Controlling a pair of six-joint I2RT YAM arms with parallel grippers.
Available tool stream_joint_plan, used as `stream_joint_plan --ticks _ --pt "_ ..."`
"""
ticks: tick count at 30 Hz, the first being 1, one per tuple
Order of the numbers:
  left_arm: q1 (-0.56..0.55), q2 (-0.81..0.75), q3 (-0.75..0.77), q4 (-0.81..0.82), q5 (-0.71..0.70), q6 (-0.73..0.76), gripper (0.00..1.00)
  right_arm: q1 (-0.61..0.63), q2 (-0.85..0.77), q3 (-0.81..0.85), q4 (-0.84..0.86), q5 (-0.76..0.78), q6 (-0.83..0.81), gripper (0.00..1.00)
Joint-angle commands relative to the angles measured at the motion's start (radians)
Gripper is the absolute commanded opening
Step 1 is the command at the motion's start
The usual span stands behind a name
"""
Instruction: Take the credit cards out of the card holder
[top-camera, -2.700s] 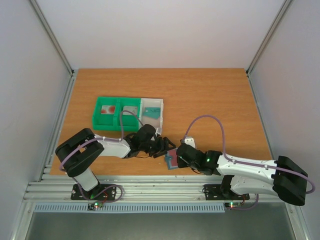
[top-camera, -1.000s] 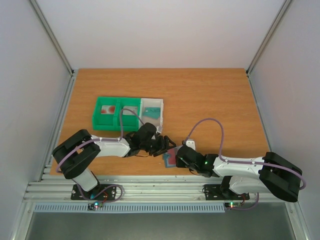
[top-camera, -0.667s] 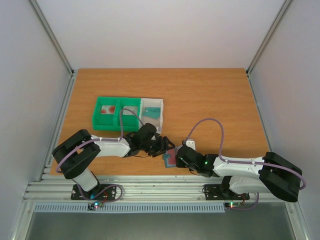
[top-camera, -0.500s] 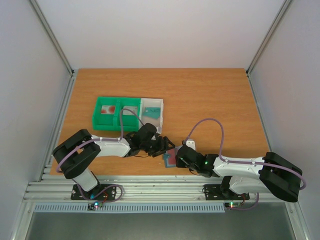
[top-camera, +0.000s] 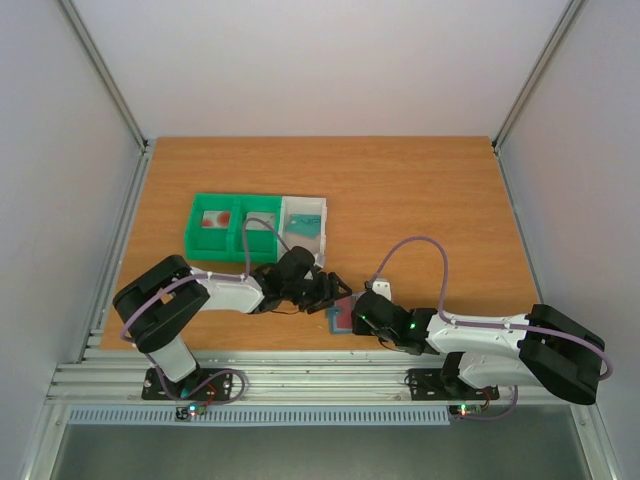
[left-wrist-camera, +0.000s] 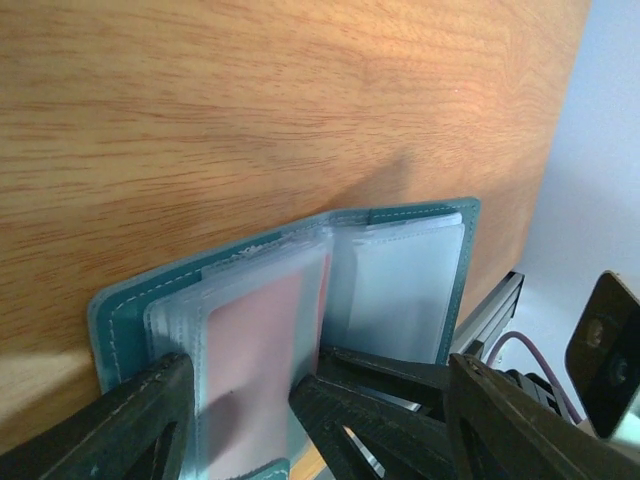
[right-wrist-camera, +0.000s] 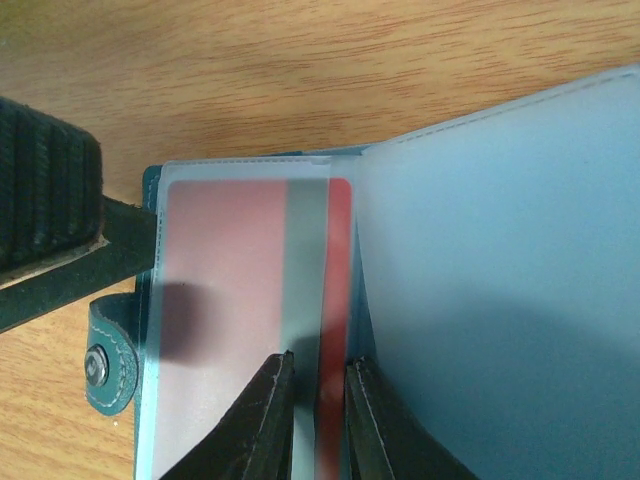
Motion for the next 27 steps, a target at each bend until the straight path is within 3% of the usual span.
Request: stream_joint_plan --ticks 1,27 --pt "-0.013 0.023 0.011 0.116 0.035 -0.026 0.69 -0.003 0.026 -0.036 -0.038 -0.026 0.01 0.17" --pt "-0.049 0.042 -0.055 0.345 0.117 -0.157 0.68 -0.003 -0.068 -0.086 -0.005 -0.001 0.01 0.25"
